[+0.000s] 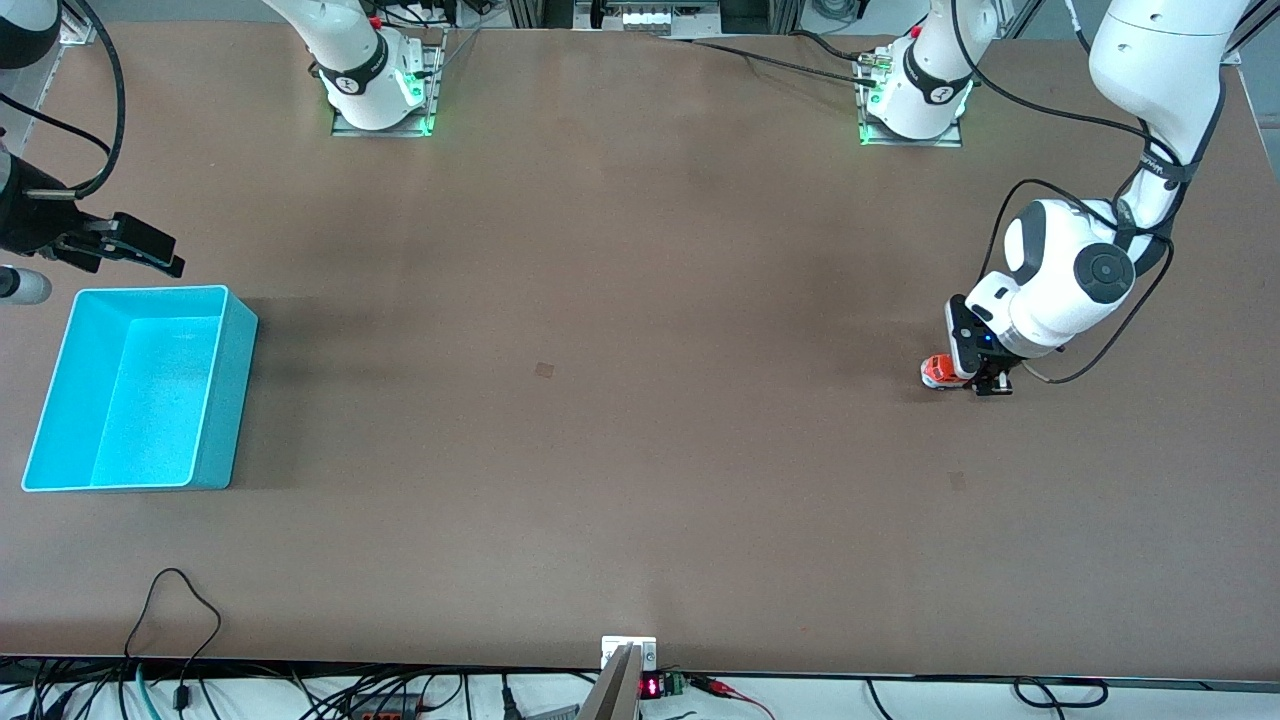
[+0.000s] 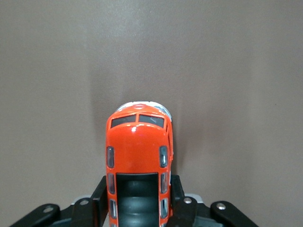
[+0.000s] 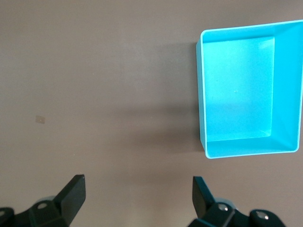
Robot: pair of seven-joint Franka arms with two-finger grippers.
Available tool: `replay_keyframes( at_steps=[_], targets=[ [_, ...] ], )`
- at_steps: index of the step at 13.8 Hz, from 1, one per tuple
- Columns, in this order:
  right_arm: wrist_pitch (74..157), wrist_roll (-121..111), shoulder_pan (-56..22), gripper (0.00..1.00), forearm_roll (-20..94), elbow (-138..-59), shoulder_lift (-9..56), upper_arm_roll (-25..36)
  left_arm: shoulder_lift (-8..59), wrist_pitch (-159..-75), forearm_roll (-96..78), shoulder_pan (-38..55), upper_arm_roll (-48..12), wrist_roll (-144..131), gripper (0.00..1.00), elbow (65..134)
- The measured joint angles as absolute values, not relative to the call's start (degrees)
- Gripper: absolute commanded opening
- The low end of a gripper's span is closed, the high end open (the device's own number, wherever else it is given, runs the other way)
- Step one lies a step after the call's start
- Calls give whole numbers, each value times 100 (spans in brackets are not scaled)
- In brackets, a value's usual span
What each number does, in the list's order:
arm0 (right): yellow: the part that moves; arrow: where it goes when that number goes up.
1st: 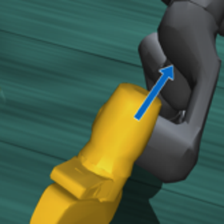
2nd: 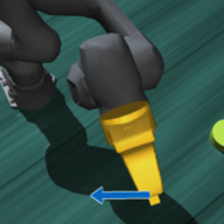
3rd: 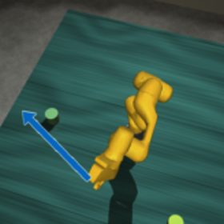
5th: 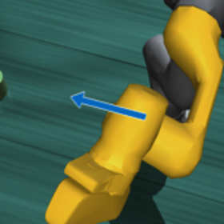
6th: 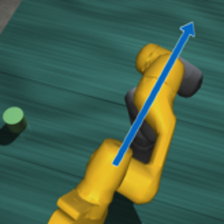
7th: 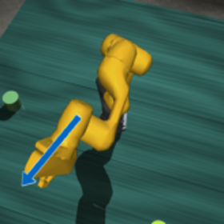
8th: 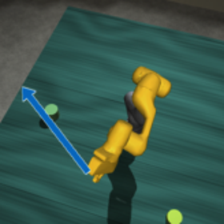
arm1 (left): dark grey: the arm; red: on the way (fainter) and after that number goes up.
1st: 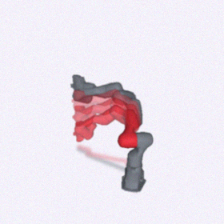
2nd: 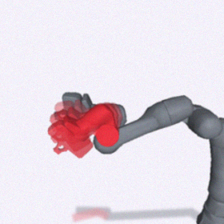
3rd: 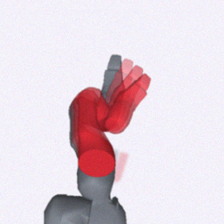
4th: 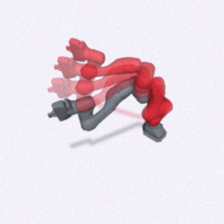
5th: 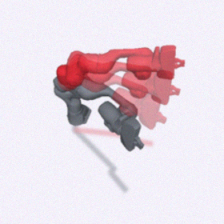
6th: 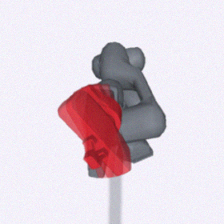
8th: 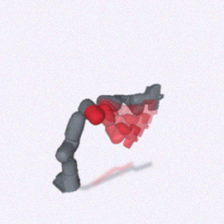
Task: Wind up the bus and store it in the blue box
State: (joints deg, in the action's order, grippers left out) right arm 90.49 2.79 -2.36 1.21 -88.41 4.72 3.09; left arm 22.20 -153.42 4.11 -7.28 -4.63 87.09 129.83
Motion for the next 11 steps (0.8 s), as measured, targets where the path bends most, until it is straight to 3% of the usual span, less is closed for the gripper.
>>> replay_keyframes(
  at_steps=[11],
  targets=[
    [9049,279,-236,100,121,-8841,472,309,2226,-15287,416,-1178,-461,9062,32,12972]
  ],
)
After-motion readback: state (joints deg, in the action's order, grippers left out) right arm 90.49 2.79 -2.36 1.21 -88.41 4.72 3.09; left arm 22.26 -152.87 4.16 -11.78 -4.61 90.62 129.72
